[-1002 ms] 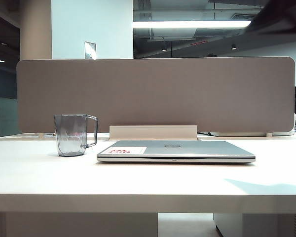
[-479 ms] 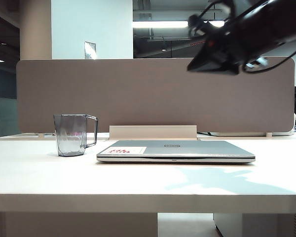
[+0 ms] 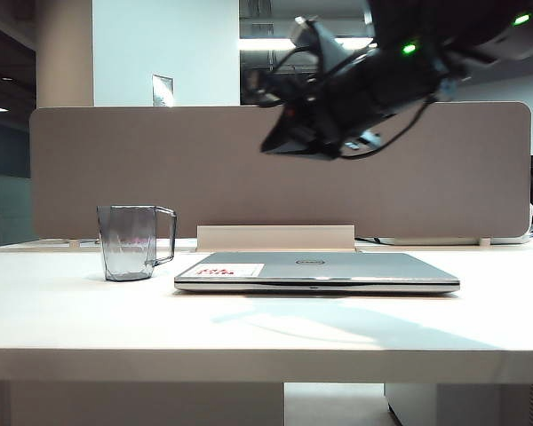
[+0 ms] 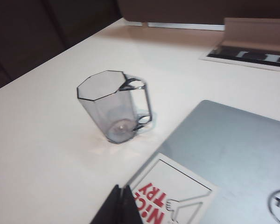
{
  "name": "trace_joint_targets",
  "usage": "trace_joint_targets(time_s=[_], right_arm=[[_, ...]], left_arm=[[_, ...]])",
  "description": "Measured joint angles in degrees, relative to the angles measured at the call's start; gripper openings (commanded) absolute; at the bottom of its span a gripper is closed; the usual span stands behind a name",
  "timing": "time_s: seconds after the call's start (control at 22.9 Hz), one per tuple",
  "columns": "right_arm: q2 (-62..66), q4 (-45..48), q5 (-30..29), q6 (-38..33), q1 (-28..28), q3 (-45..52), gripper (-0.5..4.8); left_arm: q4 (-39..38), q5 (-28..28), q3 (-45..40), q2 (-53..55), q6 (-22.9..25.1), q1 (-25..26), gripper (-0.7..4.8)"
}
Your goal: Pick up the water cup and place it on the side of the laptop close to you.
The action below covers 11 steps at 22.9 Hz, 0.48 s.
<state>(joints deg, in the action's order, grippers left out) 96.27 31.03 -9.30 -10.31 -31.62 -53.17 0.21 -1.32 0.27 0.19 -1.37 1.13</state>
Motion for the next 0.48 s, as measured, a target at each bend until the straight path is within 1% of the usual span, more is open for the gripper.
trace_joint_targets(time_s=[0.17,0.31,0.48], right_arm=[[7.02,-0.50,-0.59,0.00,-2.29,-7.65,-0.06],[12.33,-4.90,-0.83,0.00,-3.61,-15.69,-0.06],[18.16,-9.03,-0.85,0.00,-4.35,-23.61,-0.06]], left_arm=[[-0.02,-0.07,0.00,0.00,0.00,0.00,-0.03],[-0.04,-0.07,0.00,0.00,0.00,0.00,-0.03],[-0.04,-0.04,0.00,-0.02,0.00,-0.02,-0.03]])
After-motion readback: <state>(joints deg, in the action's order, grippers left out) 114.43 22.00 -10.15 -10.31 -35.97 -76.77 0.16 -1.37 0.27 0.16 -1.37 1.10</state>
